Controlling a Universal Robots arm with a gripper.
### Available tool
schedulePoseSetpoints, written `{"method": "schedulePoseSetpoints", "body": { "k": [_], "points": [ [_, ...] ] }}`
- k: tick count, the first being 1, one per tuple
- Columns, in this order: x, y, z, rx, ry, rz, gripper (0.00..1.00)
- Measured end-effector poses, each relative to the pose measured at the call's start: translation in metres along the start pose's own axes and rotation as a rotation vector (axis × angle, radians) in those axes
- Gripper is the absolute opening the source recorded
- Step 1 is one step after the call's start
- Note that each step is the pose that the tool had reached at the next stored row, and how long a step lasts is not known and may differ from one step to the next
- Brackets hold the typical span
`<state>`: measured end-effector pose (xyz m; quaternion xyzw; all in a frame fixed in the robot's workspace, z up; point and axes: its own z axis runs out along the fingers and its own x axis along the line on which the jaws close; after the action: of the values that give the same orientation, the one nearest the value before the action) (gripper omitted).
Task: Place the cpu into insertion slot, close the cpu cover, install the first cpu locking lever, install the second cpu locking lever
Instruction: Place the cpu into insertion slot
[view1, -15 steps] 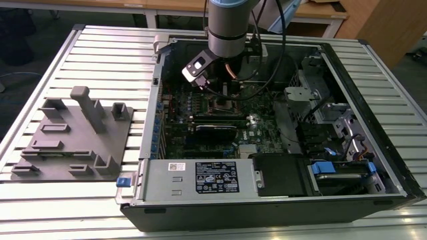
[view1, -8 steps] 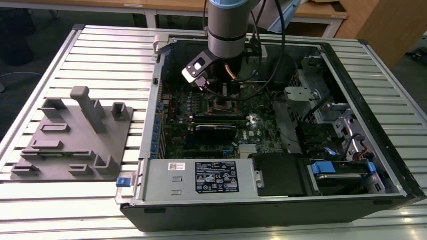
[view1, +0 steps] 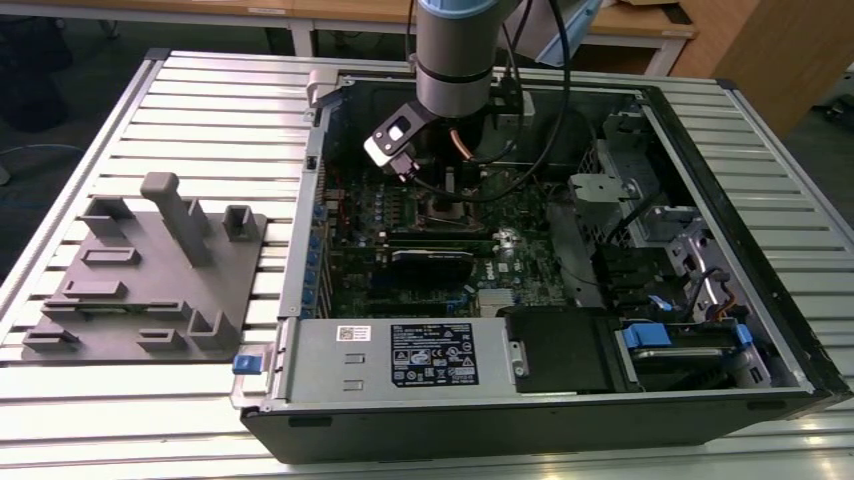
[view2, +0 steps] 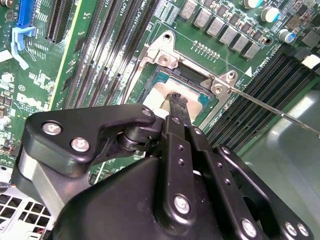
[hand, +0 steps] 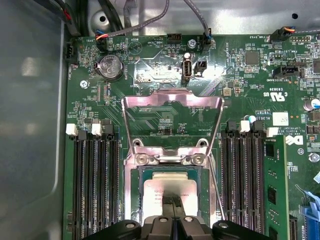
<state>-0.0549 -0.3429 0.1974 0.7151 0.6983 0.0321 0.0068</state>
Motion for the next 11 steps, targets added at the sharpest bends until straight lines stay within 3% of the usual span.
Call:
{"method": "schedulePoseSetpoints", "body": {
  "k": [11],
  "points": [
    [0.0005, 0.0004, -0.0022, -0.0015, 0.0026, 0.000, 0.11]
  ]
}}
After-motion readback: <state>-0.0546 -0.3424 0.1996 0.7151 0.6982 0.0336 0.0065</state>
